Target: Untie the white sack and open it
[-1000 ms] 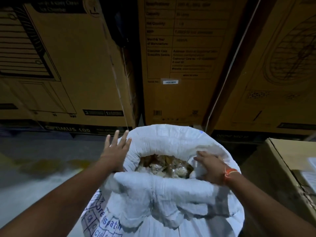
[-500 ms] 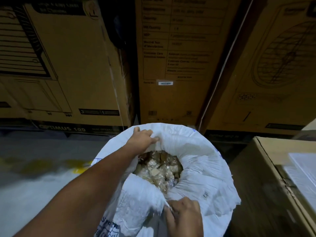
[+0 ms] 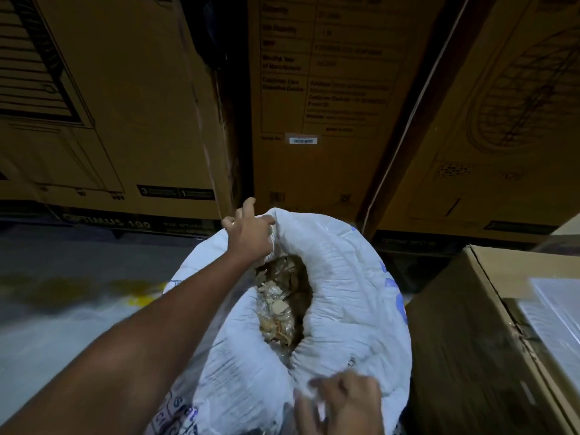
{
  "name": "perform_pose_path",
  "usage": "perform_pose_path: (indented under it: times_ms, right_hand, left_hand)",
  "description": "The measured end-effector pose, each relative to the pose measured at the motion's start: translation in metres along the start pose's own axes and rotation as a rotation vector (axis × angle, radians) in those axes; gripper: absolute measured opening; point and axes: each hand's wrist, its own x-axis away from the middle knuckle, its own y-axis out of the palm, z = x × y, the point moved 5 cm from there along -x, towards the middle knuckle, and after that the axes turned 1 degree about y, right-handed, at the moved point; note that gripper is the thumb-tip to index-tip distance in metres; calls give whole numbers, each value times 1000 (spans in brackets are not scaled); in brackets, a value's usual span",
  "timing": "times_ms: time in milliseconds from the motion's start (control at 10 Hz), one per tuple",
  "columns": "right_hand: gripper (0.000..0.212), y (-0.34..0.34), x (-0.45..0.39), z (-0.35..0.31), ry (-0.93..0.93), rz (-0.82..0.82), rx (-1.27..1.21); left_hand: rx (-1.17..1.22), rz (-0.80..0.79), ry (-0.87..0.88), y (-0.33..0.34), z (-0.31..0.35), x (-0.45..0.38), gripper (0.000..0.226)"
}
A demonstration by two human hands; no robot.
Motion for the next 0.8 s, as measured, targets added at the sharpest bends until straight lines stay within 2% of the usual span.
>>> perform_pose_path:
  times_ms: [100,200,300,400,500,700,800]
  right_hand:
    - [49,-21,-62,-27,-137,23,208]
    - [85,5,-115,-12,8,-405,439]
    - [107,29,-128,34,104,-638,530]
    - [106,24,-119,68,144,-664,540]
    - [103,7,-104,71,131,-629,432]
    - [93,-41,-77,38,57,-481,240]
    - [87,-64,-64,25,7,-465,243]
  left_hand:
    - [118,47,-157,-19,-4,67,45]
    - [-20,-145,-199,-9,-10,137,69]
    - [-176,-329,-186,12,-22,183,93]
    - [-190,-399,-216,17,-40,198,106]
    - [-167,-370,-208,6,-49,198,107]
    - [-67,-313,-142,-36,-42,215,114]
    - [-97,-259,-102,-62,-29,232,100]
